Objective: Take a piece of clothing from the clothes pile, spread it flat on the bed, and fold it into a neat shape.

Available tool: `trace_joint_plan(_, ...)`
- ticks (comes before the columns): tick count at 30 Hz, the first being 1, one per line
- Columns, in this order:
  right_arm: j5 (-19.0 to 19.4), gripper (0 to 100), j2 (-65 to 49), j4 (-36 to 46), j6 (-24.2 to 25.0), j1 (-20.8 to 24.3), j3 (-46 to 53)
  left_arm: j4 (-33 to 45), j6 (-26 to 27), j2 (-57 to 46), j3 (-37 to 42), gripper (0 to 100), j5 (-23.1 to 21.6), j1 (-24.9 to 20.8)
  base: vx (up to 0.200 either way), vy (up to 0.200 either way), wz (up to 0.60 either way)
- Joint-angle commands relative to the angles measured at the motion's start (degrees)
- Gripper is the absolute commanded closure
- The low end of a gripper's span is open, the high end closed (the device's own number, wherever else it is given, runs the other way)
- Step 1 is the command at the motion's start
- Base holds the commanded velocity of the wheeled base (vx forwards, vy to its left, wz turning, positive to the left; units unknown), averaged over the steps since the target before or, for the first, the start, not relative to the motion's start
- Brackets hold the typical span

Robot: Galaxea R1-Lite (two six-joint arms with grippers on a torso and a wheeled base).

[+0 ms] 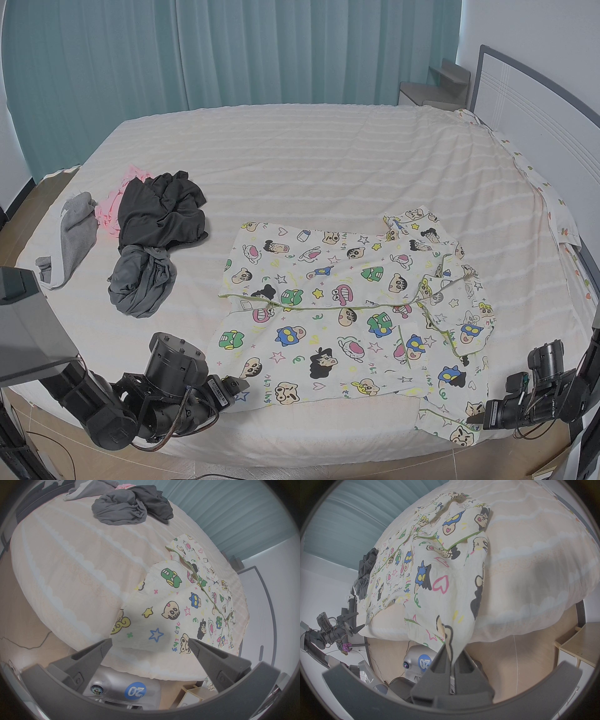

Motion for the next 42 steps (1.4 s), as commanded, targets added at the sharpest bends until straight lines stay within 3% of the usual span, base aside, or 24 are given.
trace_joint_plan(1, 0.2, 100, 0.0, 0.0, 0.0, 0.1, 1.0, 0.2, 1.4, 0.2, 0.5, 0, 0.2, 0.0, 0.0, 0.0, 0.0)
trace_joint_plan(18, 0.3, 100, 0.1, -0.1, 0.0, 0.6, 1.0, 0.0, 2.9, 5.0, -1.3, 0, 0.2, 0.1, 0.0, 0.0, 0.0)
trace_joint_plan(26, 0.2, 100, -0.2, -0.3, 0.1, 0.6, 1.0, 0.0, 2.8, 8.1, -4.4, 0, 4.3, 0.0, 0.0, 0.0, 0.0)
trace_joint_plan(36, 0.3, 100, 0.1, -0.3, 0.0, 0.6, 1.0, 0.0, 2.8, 9.8, -6.2, 0, 4.8, 0.0, 0.0, 0.0, 0.0)
trace_joint_plan(37, 0.3, 100, 0.1, -0.2, 0.0, 0.7, 1.0, 0.0, 2.8, 9.7, -6.2, 100, 4.8, 0.1, 0.0, 0.0, 0.0)
trace_joint_plan(42, 0.3, 100, 0.2, -0.2, 0.0, 0.8, 1.0, 0.2, 2.8, 10.1, -6.2, 100, 4.8, -0.1, 0.0, 0.0, 0.0)
